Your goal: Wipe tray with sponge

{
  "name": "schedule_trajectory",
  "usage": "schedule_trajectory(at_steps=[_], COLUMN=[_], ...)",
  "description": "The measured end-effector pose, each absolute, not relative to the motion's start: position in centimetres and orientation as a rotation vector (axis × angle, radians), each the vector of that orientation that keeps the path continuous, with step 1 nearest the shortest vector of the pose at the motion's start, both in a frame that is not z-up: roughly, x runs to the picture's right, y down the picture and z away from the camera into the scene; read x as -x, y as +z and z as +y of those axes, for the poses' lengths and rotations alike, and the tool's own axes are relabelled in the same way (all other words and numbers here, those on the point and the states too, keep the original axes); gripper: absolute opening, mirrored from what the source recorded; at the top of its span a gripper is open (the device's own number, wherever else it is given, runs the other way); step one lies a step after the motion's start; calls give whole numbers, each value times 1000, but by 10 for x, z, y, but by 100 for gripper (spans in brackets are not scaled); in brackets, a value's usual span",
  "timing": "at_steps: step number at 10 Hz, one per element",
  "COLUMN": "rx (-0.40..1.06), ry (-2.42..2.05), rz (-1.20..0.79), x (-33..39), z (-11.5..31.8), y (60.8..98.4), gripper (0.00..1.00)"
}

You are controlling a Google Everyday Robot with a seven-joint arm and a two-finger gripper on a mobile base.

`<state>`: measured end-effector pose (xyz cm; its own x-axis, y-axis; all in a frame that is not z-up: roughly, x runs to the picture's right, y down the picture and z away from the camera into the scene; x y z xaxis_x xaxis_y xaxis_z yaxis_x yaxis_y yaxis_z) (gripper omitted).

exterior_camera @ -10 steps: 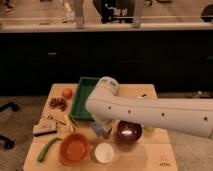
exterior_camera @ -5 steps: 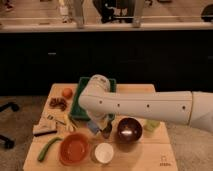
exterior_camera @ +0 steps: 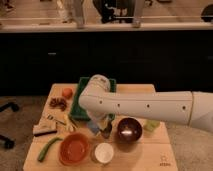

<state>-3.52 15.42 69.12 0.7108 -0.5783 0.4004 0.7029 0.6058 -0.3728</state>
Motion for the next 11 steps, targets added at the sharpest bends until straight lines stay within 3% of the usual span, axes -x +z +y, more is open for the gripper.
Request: schedule_trajectory(at_steps=[11], rx=[566], ry=[-789], rz=[-286], x=[79], z=[130], y=[746], gripper=[0])
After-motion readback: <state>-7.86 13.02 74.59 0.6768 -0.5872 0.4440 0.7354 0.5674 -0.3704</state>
